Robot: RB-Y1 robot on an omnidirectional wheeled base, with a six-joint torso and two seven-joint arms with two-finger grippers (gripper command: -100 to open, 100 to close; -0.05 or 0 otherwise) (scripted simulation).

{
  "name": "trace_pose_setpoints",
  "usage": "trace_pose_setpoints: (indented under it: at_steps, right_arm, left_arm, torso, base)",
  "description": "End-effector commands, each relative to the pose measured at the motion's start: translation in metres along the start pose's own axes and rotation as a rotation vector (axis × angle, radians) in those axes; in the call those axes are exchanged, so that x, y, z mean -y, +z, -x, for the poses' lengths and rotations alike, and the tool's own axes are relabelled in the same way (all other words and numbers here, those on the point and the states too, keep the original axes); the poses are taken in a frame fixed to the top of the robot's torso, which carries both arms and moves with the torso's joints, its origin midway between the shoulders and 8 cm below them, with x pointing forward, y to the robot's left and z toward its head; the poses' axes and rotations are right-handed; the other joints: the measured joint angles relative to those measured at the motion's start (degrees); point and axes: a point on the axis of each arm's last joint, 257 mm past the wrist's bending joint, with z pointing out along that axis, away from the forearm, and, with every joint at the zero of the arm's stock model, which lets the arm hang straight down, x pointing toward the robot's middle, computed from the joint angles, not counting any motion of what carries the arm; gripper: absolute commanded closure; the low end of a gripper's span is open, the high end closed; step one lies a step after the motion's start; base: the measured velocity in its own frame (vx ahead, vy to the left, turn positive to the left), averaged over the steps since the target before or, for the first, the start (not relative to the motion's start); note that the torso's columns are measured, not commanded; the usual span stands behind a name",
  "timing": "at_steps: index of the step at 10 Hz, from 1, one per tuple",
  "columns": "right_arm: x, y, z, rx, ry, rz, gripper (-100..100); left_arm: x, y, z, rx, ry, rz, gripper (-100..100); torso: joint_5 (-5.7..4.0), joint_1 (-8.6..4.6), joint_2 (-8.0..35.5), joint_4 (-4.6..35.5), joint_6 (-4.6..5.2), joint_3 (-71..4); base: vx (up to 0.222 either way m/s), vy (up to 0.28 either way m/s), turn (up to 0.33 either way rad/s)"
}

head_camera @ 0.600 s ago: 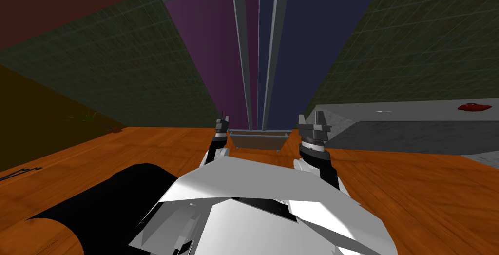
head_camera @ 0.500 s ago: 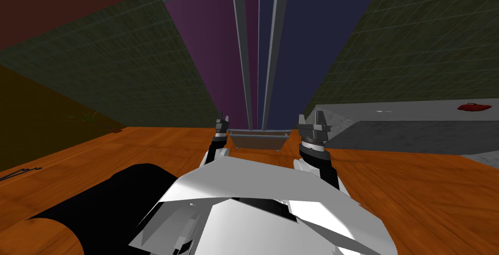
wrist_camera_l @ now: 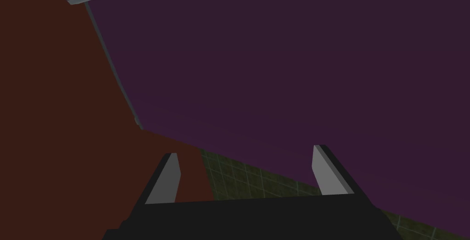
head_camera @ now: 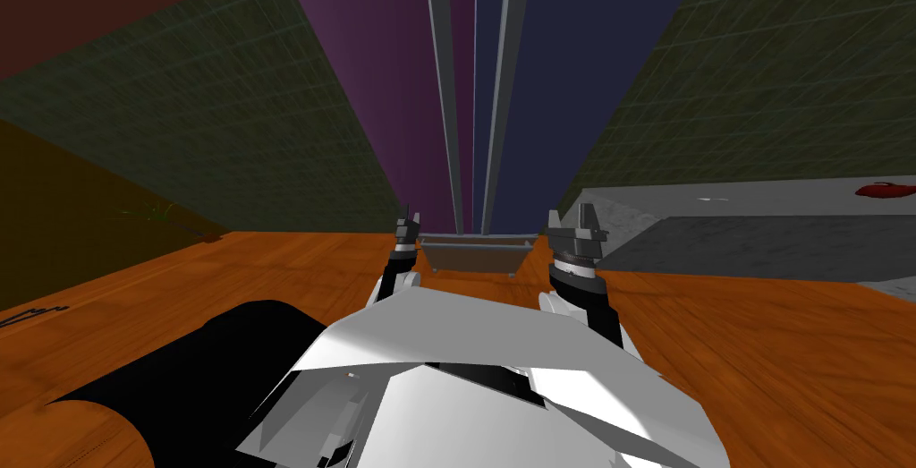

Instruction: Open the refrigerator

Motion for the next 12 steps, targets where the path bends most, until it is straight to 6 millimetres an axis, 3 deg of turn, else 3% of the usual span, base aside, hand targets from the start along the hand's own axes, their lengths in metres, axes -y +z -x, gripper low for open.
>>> trace_pose_setpoints:
  at_steps: [1,3,4,6,12]
  right_arm:
    - [0.0,0.0,0.0,0.0,0.0,0.0,0]
    - [0.0,0.0,0.0,0.0,0.0,0.0,0]
    - [0.0,0.0,0.0,0.0,0.0,0.0,0]
    - [0.0,0.0,0.0,0.0,0.0,-0.001,0]
    - [0.0,0.0,0.0,0.0,0.0,-0.001,0]
  left_arm:
    - [0.0,0.0,0.0,0.0,0.0,0.0,0]
    - [0.0,0.0,0.0,0.0,0.0,0.0,0]
    - [-0.01,-0.002,-0.004,-0.03,0.011,0.011,-100]
    - [-0.024,-0.006,-0.007,-0.053,0.018,0.024,-100]
    - [-0.069,-0.021,-0.013,-0.095,0.023,0.064,-100]
  torso:
    - [0.0,0.0,4.2,4.2,0.0,-8.5]
    - [0.0,0.0,12.7,12.7,0.0,-25.4]
    - [0.0,0.0,16.9,16.9,0.0,-33.8]
    - [0.01,0.02,19.3,19.4,0.0,-38.9]
    - [0.0,0.0,19.6,19.6,0.0,-39.2]
  base:
    - [0.0,0.0,0.0]
    - [0.0,0.0,0.0]
    - [0.015,0.003,0.009]
    - [0.026,0.005,0.012]
    - [0.037,0.008,0.012]
